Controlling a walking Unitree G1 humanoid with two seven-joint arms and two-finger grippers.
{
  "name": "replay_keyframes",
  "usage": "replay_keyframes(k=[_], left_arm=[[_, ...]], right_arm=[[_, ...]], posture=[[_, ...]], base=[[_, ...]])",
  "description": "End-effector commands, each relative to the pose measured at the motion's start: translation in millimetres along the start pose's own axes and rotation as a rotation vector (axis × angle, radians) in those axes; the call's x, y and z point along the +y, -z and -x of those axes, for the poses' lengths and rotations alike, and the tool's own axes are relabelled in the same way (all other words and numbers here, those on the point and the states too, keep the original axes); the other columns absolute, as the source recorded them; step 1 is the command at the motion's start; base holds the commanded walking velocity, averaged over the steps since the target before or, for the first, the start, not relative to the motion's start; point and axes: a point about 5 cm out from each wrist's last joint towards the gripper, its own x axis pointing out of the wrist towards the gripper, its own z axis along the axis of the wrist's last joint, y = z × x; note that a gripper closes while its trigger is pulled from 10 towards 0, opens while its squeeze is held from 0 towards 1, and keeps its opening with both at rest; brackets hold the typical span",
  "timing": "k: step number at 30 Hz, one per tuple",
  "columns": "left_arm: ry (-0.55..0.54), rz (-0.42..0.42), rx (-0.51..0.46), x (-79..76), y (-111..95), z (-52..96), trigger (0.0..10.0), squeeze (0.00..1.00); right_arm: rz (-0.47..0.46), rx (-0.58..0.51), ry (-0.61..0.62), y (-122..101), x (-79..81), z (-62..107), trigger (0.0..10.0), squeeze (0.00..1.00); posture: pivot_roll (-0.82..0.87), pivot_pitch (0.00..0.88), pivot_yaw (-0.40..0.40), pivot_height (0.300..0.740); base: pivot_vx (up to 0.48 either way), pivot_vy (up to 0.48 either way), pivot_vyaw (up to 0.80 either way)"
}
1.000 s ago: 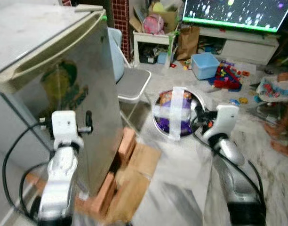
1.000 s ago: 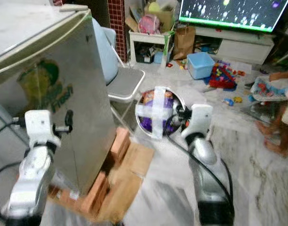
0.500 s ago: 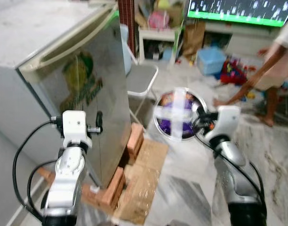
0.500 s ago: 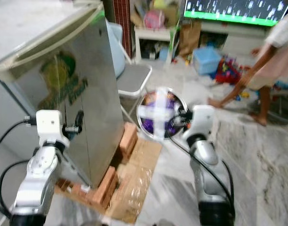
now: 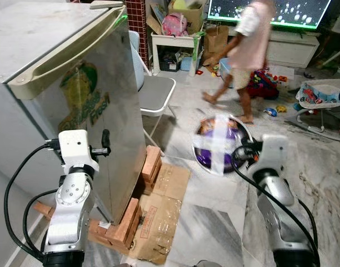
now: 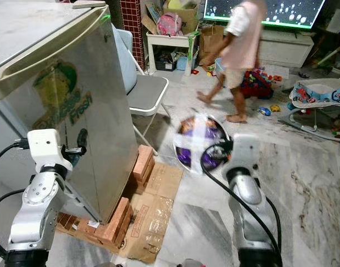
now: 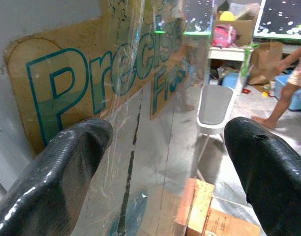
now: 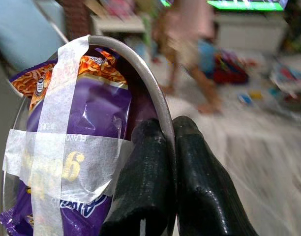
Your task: Restocking fridge
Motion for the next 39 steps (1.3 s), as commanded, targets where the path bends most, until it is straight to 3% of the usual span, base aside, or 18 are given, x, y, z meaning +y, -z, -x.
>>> replay_keyframes(k=[1,4,6,7,10,14,17,20,24,28,33,34,35,39], left_arm=[[-0.253,-0.004,0.030,53.8,3.2,0.4,10.0,0.00],[-0.214,0.001,0.035,52.2,2.5,2.4,10.0,0.00],[-0.074,-0.020,0.049,36.3,7.1,9.9,10.0,0.00],[-0.074,-0.020,0.049,36.3,7.1,9.9,10.0,0.00],[0.185,-0.053,0.064,8.3,14.8,35.8,10.0,0.00],[0.282,-0.079,0.069,9.5,18.7,54.5,10.0,0.00],[0.260,-0.116,0.068,18.3,20.9,58.8,10.0,0.00],[0.090,-0.132,0.061,40.2,21.0,53.9,10.0,0.00],[-0.142,-0.084,0.118,72.0,28.6,47.8,10.0,0.00],[-0.258,-0.036,0.185,90.2,36.1,42.8,10.0,0.00],[-0.236,-0.016,0.167,90.3,32.7,22.1,10.0,0.00],[-0.168,0.004,0.170,79.8,30.8,12.9,10.0,0.00],[-0.168,0.004,0.170,79.8,30.8,12.9,10.0,0.00],[0.016,-0.051,0.155,52.9,24.7,1.1,10.0,0.00]], right_arm=[[0.006,-0.023,0.017,-7.2,-4.9,4.3,10.0,0.00],[0.014,-0.005,0.029,-2.9,-9.3,8.1,10.0,0.00],[0.005,0.005,0.040,-2.0,-11.3,8.9,10.0,0.00],[0.005,0.005,0.040,-2.0,-11.3,8.9,10.0,0.00],[0.010,0.009,0.035,-4.4,-12.1,11.8,10.0,0.00],[0.009,0.026,0.011,-0.5,-12.8,19.7,10.0,0.00],[0.009,0.041,0.010,3.1,-13.5,22.4,10.0,0.00],[0.011,0.048,0.010,3.7,-13.1,21.4,10.0,0.00],[0.013,0.046,0.010,1.4,-11.9,18.9,10.0,0.00],[0.017,0.049,0.013,1.4,-13.3,18.7,10.0,0.00],[0.008,0.046,0.011,0.3,-12.5,17.2,10.0,0.00],[0.006,0.043,0.008,-0.8,-11.9,16.1,10.0,0.00],[0.006,0.043,0.008,-0.8,-11.9,16.1,10.0,0.00],[0.001,0.038,0.000,-2.8,-10.8,14.5,10.0,0.00]], posture=[[0.00,0.045,-0.002,0.740],[0.00,0.047,-0.003,0.740],[0.00,0.048,-0.006,0.740],[0.00,0.048,-0.006,0.740],[0.01,0.048,-0.010,0.740],[0.01,0.047,-0.016,0.740],[0.01,0.049,-0.017,0.740],[0.02,0.046,-0.017,0.740],[0.01,0.040,-0.018,0.740],[0.01,0.035,-0.020,0.740],[0.01,0.032,-0.021,0.740],[0.00,0.029,-0.023,0.740],[0.00,0.029,-0.023,0.740],[0.00,0.025,-0.023,0.740]], base=[[0.000,0.000,0.00],[0.000,0.000,0.00],[0.000,0.000,0.00],[0.000,0.000,0.00],[0.000,0.000,0.00],[0.000,0.000,0.00],[0.000,0.000,0.00],[0.000,0.000,0.00],[0.000,0.000,0.00],[0.000,0.000,0.00],[0.000,0.000,0.00],[0.000,0.000,0.00],[0.000,0.000,0.00],[0.000,0.000,0.00]])
